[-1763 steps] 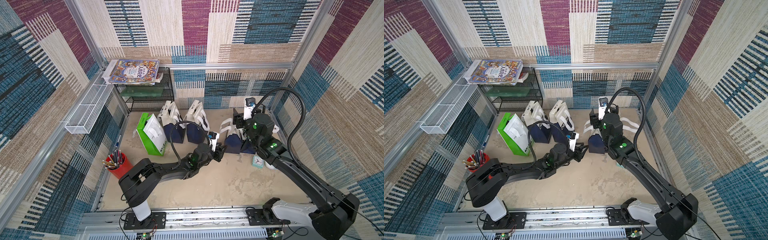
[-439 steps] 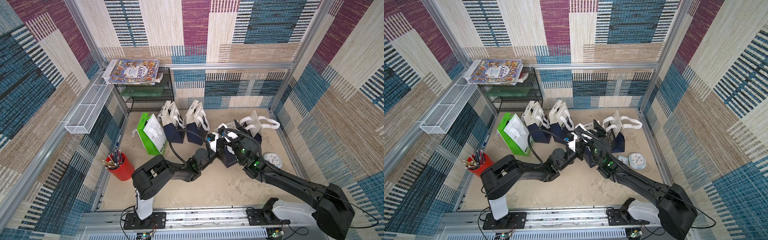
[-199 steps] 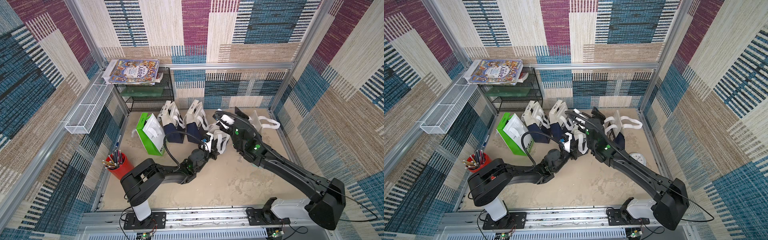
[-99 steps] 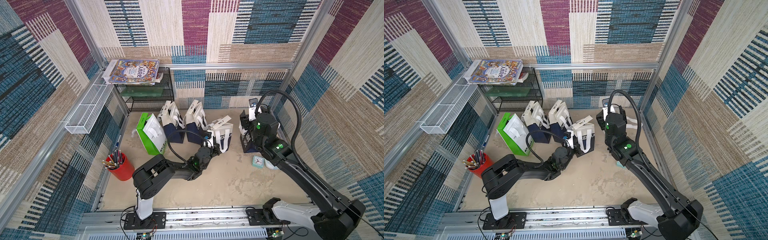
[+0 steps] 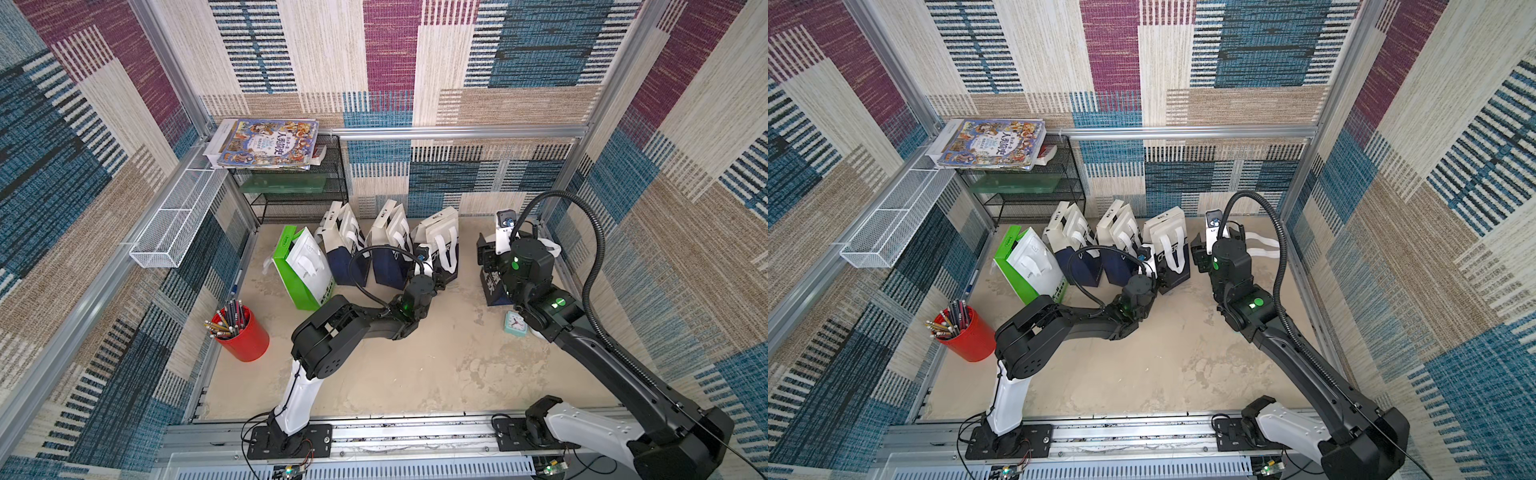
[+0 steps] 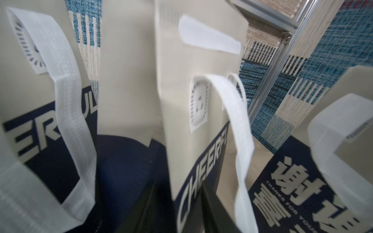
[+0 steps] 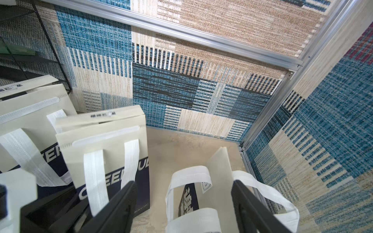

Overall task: Open the takeout bag
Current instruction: Place the takeout bag at the center of the board.

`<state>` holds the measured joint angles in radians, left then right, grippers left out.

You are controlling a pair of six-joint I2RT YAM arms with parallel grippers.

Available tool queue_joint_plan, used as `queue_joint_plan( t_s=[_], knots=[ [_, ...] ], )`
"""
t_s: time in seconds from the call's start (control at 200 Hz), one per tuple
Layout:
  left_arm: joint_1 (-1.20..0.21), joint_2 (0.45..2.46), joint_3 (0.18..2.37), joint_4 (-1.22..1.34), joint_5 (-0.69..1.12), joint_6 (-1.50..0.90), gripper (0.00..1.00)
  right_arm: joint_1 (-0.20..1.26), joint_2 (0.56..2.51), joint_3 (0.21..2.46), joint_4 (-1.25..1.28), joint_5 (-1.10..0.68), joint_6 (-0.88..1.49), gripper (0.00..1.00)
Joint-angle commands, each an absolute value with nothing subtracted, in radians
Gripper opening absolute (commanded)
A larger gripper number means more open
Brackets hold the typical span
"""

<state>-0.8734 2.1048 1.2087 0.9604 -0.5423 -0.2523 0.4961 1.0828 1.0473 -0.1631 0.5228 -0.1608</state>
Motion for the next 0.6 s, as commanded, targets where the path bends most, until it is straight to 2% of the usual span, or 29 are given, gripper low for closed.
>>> queue_joint_plan(
  t_s=[0.0, 0.035, 0.145, 0.361, 0.451, 0.596],
  knots=[
    [-0.861, 2.112, 1.232, 0.906, -0.514, -0.261, 0.74, 0.497, 1.071, 1.04, -0.143, 0.506, -0.129, 0.78],
    [-0.861, 2.107, 1.234, 0.886, -0.499, -0.261, 0.78, 0.496, 1.071, 1.041, -0.143, 0.51, -0.122, 0.78],
    [-0.86, 2.086, 1.212, 0.86, -0.454, -0.277, 0.78, 0.492, 1.071, 1.037, -0.141, 0.512, -0.11, 0.78],
    [-0.867, 2.037, 1.092, 0.913, -0.329, -0.312, 0.69, 0.479, 1.078, 1.047, -0.15, 0.519, -0.087, 0.78],
    [-0.873, 2.01, 1.037, 0.923, -0.289, -0.325, 0.69, 0.472, 1.073, 1.053, -0.155, 0.533, -0.073, 0.78],
    [-0.885, 1.918, 0.95, 0.833, -0.243, -0.366, 0.66, 0.455, 1.059, 1.061, -0.176, 0.551, -0.026, 0.78]
  ],
)
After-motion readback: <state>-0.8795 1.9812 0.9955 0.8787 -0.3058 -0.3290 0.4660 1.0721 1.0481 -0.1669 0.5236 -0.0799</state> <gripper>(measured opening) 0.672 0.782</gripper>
